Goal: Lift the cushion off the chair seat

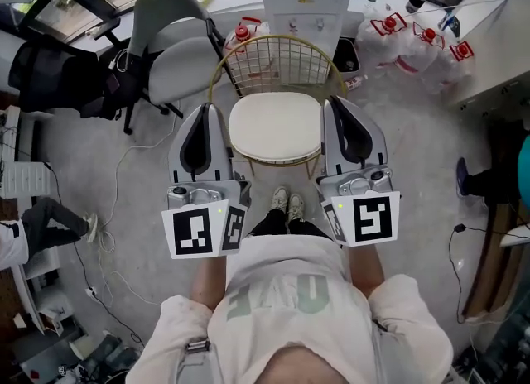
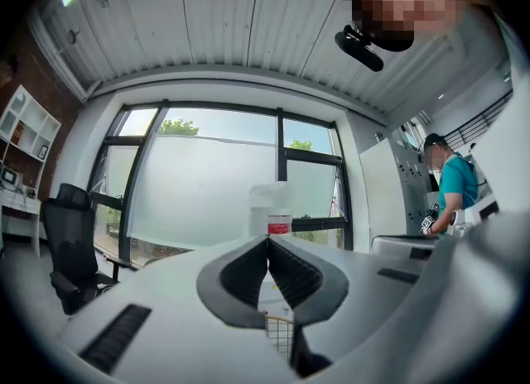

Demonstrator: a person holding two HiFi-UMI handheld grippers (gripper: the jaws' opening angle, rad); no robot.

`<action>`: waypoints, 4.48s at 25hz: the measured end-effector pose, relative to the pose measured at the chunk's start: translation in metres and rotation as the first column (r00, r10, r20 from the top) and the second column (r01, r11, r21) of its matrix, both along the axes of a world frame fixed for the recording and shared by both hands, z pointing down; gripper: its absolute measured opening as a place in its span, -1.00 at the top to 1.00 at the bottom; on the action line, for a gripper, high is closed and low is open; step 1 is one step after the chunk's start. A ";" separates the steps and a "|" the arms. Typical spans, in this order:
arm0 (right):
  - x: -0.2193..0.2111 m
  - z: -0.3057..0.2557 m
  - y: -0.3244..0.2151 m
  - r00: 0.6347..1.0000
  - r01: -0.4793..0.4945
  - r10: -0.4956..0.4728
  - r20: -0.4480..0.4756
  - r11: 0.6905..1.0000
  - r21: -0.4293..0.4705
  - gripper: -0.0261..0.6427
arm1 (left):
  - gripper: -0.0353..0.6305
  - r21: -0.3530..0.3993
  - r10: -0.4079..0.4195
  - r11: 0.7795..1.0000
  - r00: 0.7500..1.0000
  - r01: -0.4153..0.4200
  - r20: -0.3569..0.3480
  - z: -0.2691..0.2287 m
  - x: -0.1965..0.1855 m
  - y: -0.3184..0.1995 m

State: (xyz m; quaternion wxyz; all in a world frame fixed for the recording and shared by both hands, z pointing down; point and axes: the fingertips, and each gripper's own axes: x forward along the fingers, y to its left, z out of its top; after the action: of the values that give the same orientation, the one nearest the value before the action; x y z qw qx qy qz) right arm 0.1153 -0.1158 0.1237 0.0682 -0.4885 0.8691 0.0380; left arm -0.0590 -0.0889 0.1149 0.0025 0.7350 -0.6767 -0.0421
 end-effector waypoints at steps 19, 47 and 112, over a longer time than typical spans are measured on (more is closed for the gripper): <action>-0.013 -0.058 -0.003 0.998 -0.070 0.069 0.012 0.985 0.158 0.87 | 0.86 0.152 0.112 0.983 0.991 -0.100 -0.071 -0.049 -0.006 -0.030; -0.049 0.219 -0.061 0.990 -0.013 -0.026 -0.137 0.961 -0.277 0.87 | 0.25 -0.159 0.060 0.945 0.630 -0.285 -0.774 0.327 -0.026 -0.066; -0.072 0.377 -0.043 0.980 0.144 -0.195 -0.043 0.839 -0.525 0.87 | 0.20 -0.256 -0.260 0.935 0.013 -0.244 -0.965 0.652 0.014 -0.037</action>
State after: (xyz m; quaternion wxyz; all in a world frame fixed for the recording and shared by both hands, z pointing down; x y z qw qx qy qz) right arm 0.0437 -0.1592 0.5010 -0.1044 -0.4075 0.8890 -0.1808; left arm -0.0447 -0.1262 0.7664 0.6088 0.4722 -0.4762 -0.4238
